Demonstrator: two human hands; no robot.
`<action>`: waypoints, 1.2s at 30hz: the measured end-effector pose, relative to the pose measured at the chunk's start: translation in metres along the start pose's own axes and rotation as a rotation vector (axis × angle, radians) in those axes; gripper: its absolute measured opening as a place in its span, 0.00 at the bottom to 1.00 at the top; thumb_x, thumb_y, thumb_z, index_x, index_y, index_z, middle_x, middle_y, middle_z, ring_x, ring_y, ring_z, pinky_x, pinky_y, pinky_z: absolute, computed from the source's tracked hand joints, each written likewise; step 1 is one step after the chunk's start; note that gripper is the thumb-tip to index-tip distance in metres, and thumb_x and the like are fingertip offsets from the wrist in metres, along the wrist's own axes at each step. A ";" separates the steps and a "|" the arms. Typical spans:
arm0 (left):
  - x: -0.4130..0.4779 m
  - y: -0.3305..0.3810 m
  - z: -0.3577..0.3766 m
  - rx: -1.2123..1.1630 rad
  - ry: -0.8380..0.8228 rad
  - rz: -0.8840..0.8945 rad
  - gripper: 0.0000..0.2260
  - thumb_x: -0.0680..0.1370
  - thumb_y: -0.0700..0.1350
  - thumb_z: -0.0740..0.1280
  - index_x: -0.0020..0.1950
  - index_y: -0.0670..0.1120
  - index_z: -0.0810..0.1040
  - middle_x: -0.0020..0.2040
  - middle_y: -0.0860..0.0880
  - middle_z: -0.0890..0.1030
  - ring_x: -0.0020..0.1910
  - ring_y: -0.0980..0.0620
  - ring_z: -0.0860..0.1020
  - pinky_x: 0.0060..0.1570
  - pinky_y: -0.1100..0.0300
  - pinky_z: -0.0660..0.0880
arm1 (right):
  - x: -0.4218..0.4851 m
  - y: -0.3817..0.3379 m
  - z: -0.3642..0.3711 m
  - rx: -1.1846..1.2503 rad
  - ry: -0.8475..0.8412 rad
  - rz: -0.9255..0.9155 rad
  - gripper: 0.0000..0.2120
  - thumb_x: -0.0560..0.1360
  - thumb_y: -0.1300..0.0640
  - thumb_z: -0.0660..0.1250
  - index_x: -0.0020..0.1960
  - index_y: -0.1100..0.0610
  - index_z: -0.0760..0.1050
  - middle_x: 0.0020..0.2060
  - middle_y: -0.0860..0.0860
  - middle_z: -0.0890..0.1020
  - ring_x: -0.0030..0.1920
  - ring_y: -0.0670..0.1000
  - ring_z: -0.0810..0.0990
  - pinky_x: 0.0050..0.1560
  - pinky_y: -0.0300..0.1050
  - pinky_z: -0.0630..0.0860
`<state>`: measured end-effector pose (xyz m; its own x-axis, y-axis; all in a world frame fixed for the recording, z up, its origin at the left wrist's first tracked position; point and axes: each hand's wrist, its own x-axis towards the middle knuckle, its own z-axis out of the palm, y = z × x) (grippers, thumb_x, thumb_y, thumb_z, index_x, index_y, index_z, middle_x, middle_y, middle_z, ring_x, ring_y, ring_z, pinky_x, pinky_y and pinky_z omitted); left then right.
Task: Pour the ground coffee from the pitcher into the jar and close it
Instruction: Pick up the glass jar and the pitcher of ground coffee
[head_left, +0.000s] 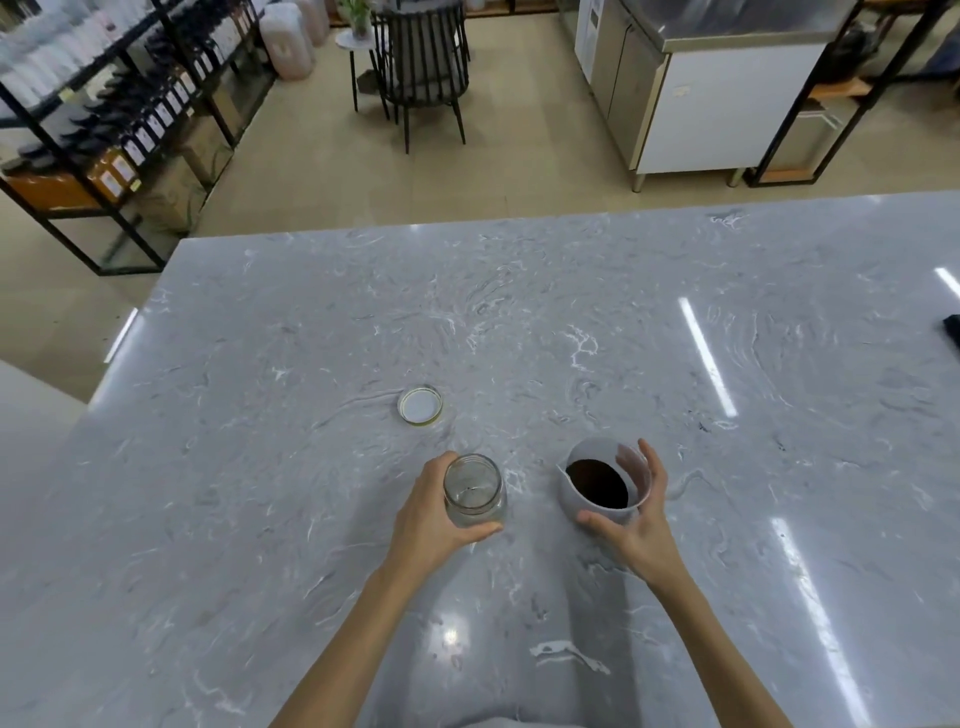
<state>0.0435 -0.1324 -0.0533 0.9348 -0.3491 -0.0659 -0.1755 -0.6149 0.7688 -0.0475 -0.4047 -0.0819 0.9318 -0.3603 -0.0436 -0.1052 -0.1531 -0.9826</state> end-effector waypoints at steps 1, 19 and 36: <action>0.000 0.001 -0.001 0.004 -0.003 0.011 0.41 0.59 0.64 0.82 0.61 0.76 0.57 0.64 0.62 0.72 0.61 0.61 0.73 0.56 0.58 0.74 | 0.001 -0.001 -0.004 0.004 -0.002 0.007 0.55 0.59 0.52 0.84 0.76 0.39 0.53 0.69 0.42 0.70 0.68 0.40 0.70 0.64 0.37 0.68; 0.003 0.005 -0.001 -0.028 -0.052 -0.078 0.40 0.55 0.66 0.81 0.61 0.73 0.65 0.57 0.70 0.78 0.56 0.66 0.77 0.54 0.63 0.74 | 0.012 -0.003 -0.001 -0.028 0.067 0.004 0.47 0.61 0.48 0.83 0.71 0.43 0.59 0.69 0.44 0.69 0.68 0.39 0.70 0.61 0.28 0.70; 0.034 0.073 0.001 -0.052 0.003 0.056 0.38 0.56 0.68 0.79 0.62 0.66 0.68 0.55 0.71 0.78 0.55 0.68 0.76 0.52 0.64 0.73 | 0.001 -0.013 -0.021 -0.033 0.195 -0.041 0.35 0.62 0.64 0.82 0.63 0.51 0.71 0.61 0.49 0.79 0.64 0.46 0.76 0.63 0.36 0.74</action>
<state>0.0618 -0.1899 0.0003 0.9250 -0.3794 -0.0201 -0.2110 -0.5569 0.8034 -0.0527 -0.4221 -0.0654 0.8510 -0.5240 0.0352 -0.0828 -0.1999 -0.9763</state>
